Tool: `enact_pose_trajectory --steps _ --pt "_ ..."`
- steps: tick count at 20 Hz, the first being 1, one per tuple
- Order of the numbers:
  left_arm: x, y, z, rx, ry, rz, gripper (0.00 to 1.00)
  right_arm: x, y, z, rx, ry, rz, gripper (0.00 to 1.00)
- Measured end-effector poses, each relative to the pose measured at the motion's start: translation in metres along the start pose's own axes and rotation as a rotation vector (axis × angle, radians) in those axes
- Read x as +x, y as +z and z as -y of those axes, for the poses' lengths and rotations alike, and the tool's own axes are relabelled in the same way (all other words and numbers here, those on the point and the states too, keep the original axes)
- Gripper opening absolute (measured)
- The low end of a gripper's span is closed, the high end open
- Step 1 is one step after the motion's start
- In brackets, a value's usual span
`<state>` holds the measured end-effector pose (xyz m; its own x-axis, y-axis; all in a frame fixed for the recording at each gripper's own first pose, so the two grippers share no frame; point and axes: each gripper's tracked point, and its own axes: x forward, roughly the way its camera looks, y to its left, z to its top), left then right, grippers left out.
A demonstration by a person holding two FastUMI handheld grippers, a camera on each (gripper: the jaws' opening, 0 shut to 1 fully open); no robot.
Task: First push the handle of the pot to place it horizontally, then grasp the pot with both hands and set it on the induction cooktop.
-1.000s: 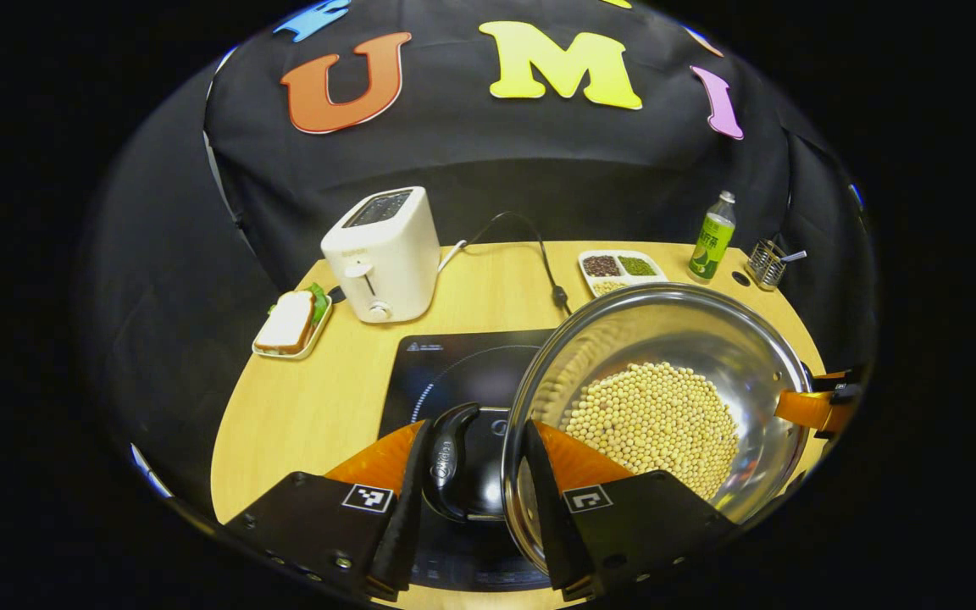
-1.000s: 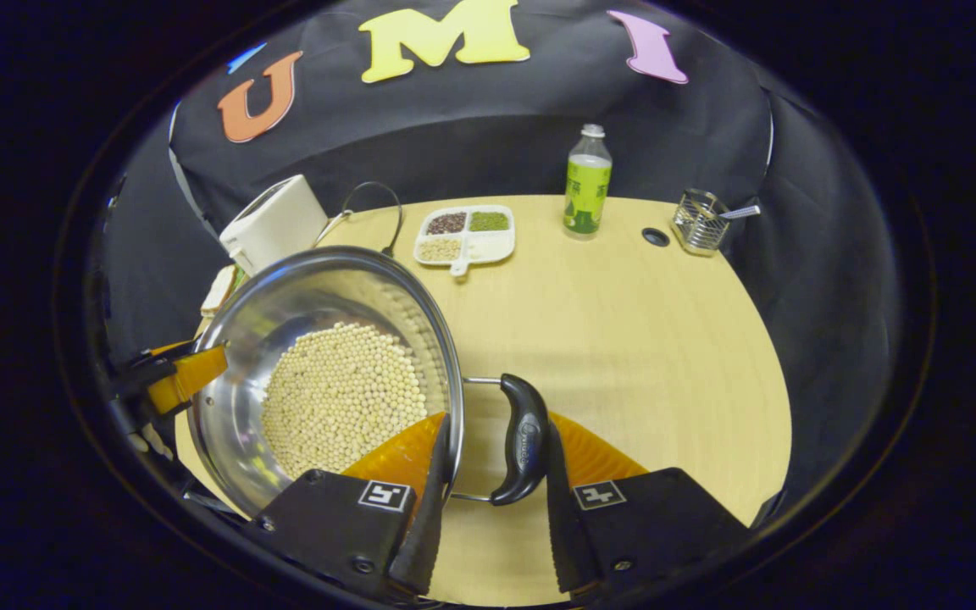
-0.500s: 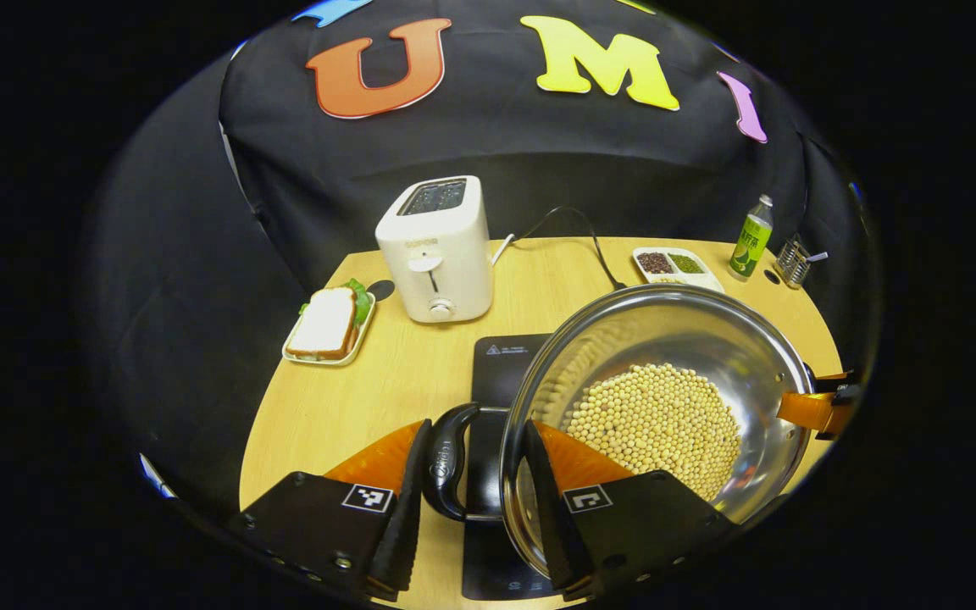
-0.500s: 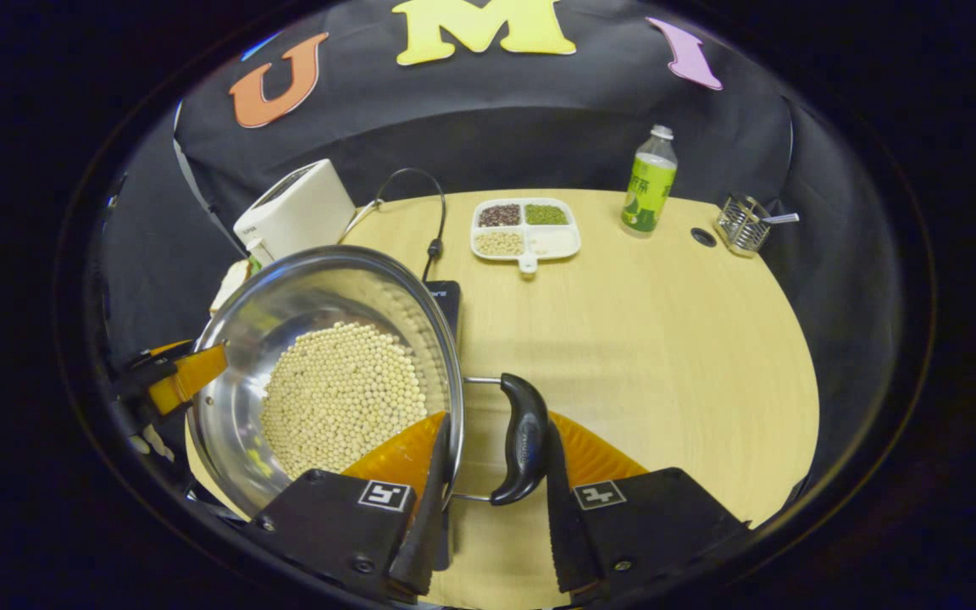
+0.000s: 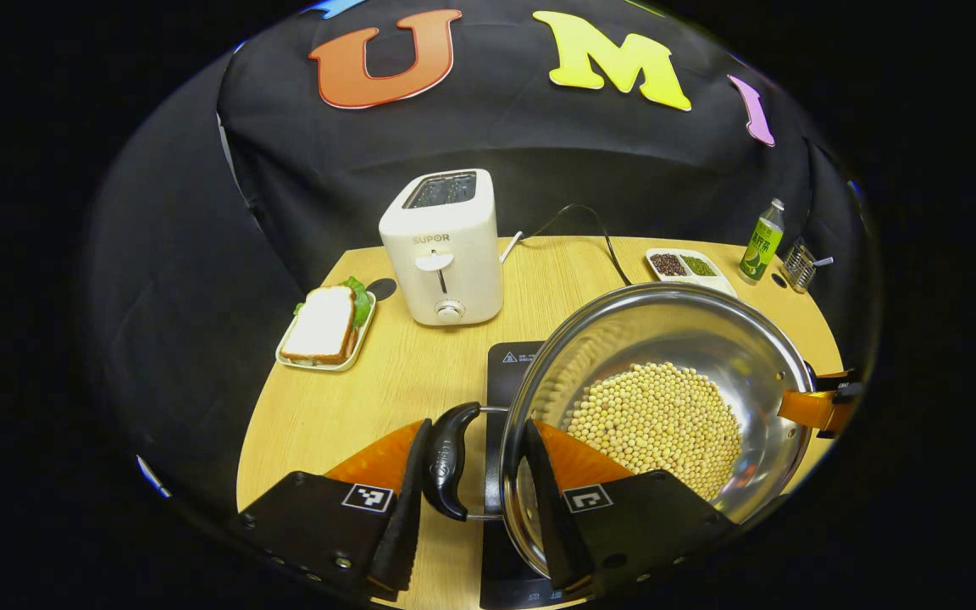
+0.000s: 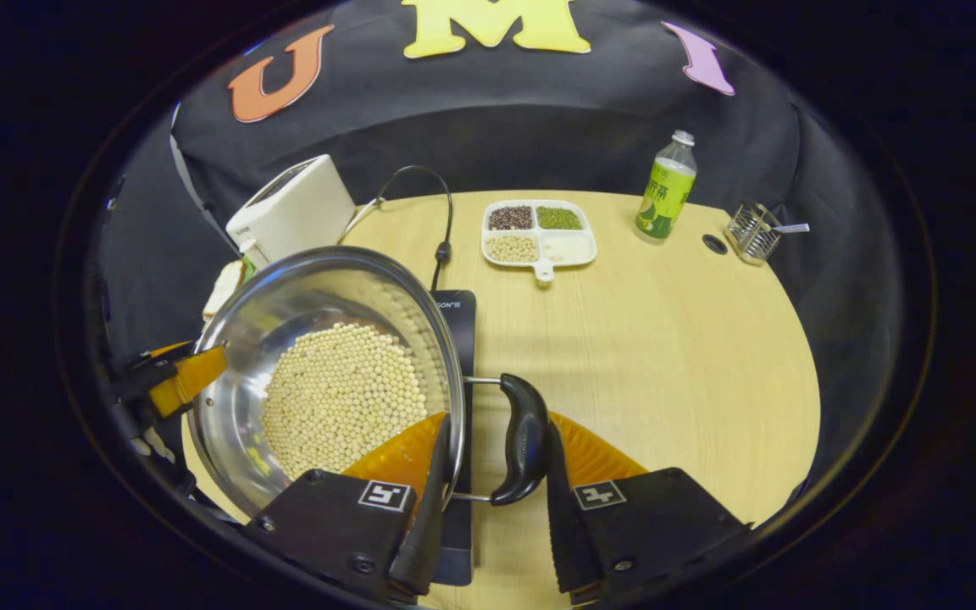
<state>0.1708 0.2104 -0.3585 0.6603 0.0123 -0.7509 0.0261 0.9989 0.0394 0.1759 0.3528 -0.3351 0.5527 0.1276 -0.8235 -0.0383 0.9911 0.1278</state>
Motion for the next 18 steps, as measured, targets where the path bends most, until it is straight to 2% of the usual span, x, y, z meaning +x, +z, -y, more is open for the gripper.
enact_pose_trajectory --steps 6,14,18 --pt "0.0025 -0.0007 0.0001 0.011 -0.002 0.003 0.58 0.0021 0.0032 0.0009 -0.040 -0.007 0.039 0.54" --pt "0.0025 0.0001 0.0000 0.019 0.002 0.025 0.58 0.0038 0.0016 0.0008 -0.028 -0.004 0.047 0.56" --pt "0.0021 -0.0001 -0.0002 0.023 0.000 0.026 0.58 0.0041 0.0020 0.0010 -0.033 -0.002 0.058 0.54"
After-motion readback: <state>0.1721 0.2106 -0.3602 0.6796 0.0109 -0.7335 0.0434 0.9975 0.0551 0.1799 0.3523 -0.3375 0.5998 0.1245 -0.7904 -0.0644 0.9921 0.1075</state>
